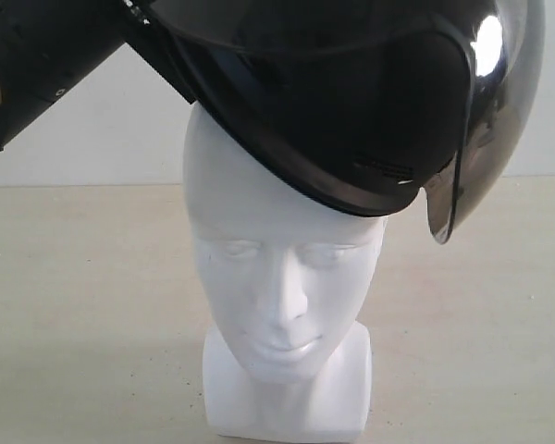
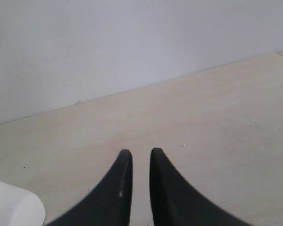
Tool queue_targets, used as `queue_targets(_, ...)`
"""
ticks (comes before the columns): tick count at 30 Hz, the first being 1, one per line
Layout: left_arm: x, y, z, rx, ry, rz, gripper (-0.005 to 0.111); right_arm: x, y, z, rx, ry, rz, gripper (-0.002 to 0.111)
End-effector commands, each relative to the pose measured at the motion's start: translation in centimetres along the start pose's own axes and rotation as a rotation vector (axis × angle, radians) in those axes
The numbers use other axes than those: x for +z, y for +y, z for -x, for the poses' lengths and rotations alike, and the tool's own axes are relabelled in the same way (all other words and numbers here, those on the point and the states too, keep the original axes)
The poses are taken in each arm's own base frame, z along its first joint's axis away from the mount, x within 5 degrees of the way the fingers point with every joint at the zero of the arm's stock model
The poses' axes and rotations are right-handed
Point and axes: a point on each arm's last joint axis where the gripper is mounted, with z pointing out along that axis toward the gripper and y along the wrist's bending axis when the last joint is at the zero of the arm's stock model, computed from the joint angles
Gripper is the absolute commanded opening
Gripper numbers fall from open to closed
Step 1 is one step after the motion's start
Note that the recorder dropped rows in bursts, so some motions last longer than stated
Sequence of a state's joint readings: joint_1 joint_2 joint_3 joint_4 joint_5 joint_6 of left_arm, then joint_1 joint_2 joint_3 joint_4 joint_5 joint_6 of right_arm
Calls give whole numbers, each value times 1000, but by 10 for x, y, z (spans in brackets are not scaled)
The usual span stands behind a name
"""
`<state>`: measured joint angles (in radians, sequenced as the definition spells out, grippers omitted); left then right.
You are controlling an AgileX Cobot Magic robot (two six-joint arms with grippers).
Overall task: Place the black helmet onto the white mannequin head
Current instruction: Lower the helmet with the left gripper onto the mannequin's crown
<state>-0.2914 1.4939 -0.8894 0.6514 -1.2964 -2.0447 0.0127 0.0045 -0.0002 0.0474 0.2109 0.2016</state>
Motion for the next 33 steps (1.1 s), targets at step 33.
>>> queue_targets(33, -25, 12, 16, 179, -85, 235, 4, 0, 0, 1, -2, -12, -1, 13)
